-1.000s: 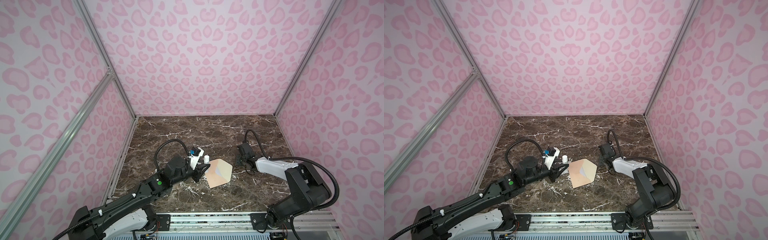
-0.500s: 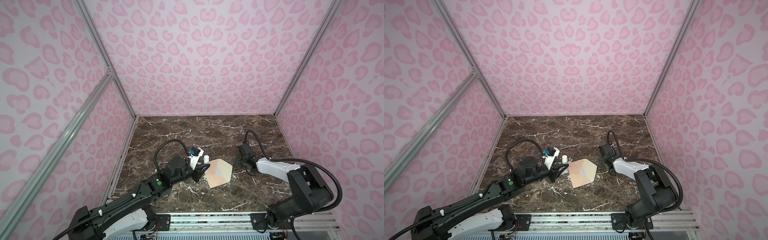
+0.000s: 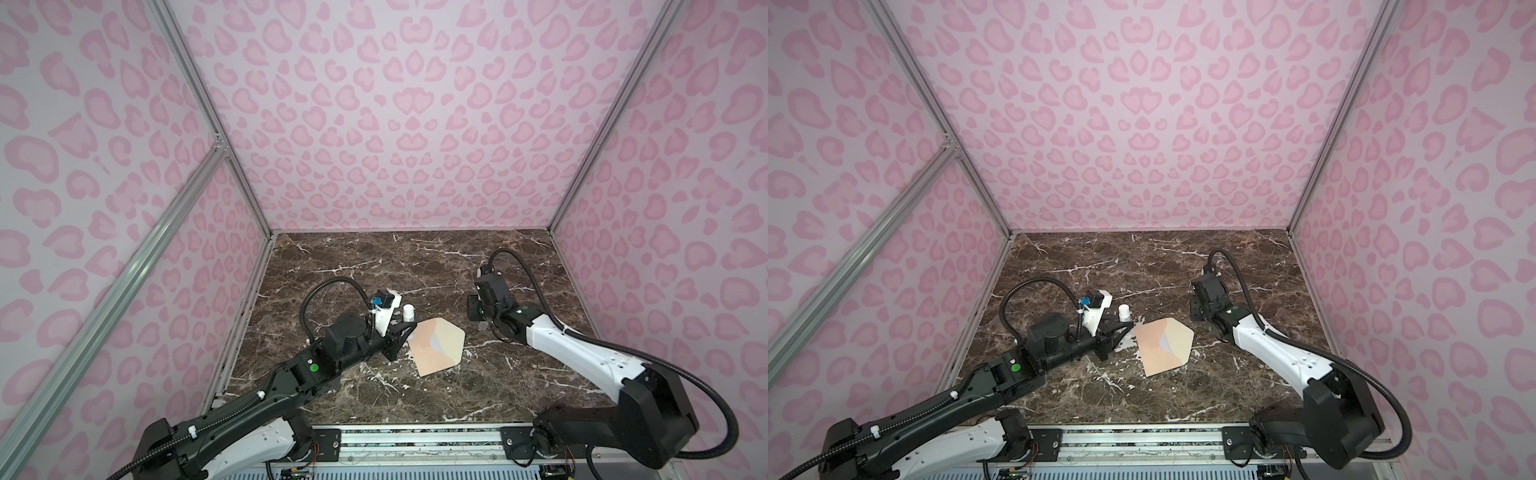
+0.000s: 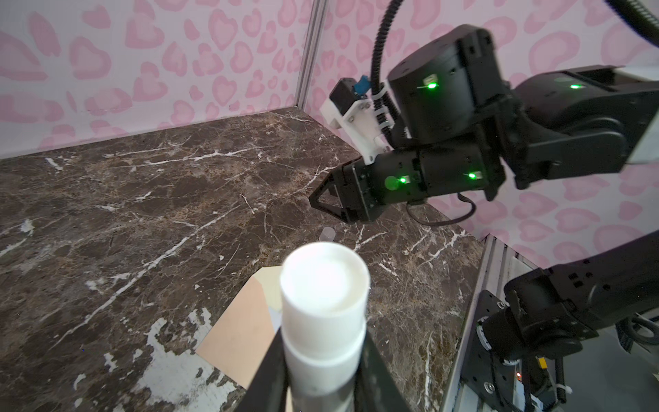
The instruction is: Place the letter into the envelope and seal it
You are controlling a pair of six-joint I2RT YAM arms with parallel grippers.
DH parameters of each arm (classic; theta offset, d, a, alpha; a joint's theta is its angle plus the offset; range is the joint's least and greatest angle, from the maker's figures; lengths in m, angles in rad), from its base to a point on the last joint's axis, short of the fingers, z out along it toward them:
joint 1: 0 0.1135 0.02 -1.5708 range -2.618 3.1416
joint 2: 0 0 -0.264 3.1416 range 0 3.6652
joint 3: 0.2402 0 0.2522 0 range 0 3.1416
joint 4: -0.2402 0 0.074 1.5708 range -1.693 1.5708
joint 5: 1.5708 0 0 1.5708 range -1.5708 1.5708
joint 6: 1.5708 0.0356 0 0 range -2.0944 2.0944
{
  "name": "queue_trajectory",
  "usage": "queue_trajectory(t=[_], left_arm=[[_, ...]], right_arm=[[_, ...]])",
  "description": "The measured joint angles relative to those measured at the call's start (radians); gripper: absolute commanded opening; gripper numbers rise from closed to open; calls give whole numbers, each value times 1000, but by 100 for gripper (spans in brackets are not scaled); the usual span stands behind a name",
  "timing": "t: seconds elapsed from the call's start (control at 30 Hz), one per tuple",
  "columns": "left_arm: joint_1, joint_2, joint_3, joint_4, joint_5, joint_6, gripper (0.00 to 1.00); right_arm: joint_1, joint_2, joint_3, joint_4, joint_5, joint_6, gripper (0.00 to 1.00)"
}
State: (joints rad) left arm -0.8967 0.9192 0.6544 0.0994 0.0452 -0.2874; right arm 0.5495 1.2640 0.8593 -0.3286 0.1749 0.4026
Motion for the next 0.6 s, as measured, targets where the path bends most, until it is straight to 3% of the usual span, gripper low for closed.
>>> queue_trajectory(t=[0.17,0.3,0.43,0.6], left_arm=[[0,8,48,8,-62,-8,4],[0,25,55,42,-98,-26,4],[0,45,55,100,-124,-54,4],[0,69,38,186,-135,-104,4]], right_arm=[[283,-230,-121,140,-13,-156,52],[428,-343,-245,317,8,-246,52],[557,-397,-385,560,42,-332,54],[655,-362,-475,808,144,-405,57]])
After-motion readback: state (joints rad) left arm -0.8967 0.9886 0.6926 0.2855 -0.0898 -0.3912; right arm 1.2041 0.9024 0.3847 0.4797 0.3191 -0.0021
